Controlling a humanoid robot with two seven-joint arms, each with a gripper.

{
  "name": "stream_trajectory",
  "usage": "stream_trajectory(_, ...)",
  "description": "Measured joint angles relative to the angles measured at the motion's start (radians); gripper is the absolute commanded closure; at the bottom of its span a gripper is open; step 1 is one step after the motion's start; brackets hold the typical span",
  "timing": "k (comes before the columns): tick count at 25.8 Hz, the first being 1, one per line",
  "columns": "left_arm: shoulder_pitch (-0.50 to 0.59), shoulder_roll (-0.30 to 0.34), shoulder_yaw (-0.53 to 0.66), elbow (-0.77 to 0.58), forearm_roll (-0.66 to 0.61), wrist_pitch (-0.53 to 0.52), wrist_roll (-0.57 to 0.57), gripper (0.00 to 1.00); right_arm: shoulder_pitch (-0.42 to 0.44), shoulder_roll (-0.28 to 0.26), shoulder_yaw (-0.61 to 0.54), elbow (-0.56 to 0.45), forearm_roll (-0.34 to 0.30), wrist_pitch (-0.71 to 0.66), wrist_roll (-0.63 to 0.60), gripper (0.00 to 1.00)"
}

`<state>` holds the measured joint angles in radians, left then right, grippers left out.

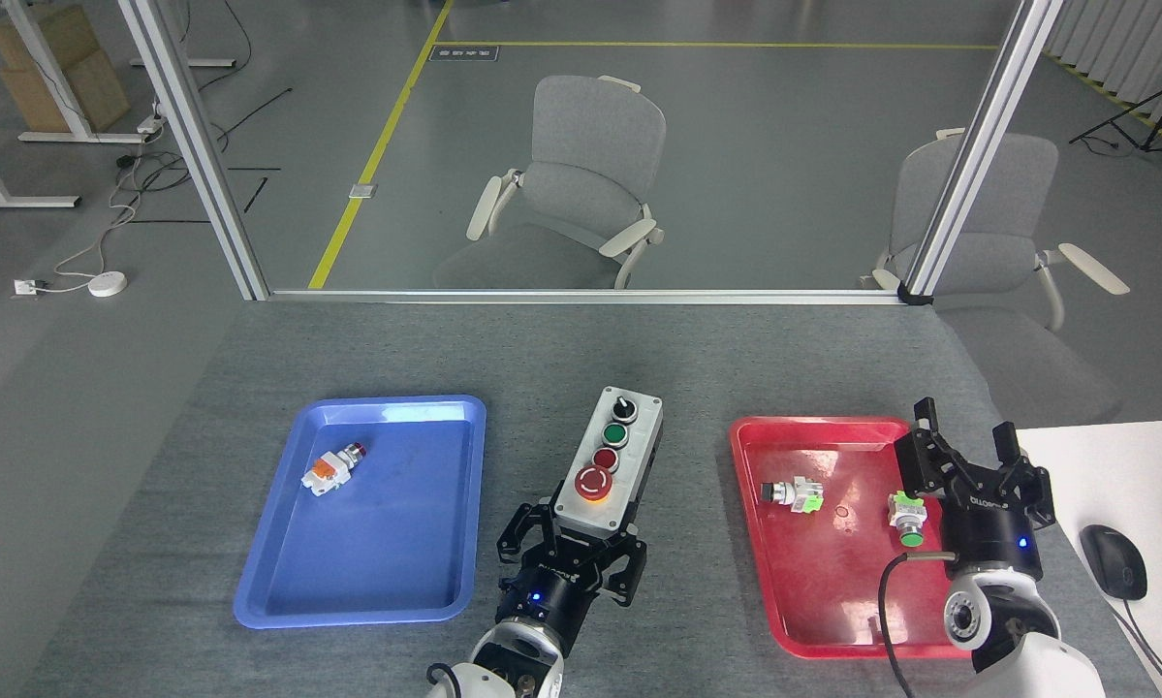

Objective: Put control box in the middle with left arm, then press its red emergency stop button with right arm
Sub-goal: 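Lift the control box off the blue tray and carry it between the trays, then lower the control box onto the table between the two trays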

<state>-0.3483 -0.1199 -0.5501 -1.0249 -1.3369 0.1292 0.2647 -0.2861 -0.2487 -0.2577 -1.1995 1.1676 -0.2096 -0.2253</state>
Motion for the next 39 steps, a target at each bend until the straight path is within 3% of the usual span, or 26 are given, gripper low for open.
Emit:
stream_trajectory(13,-0.007,-0.018,-0.164,0.071,0.020,0.048,-0.012,0.81,0.006,-0.007,0.000,0.005,-0.002,-0.004,0.000,0.00)
stream_trajectory(29,-0.062,-0.019,-0.175,0.198,0.071,-0.094,-0.011,0.81,0.009,-0.019,0.000,0.007,-0.001,-0.008,0.002,0.00)
stream_trajectory(39,-0.085,-0.019,-0.174,0.236,0.076,-0.113,-0.010,0.80,0.008,-0.019,0.000,0.008,0.000,-0.008,0.000,0.00)
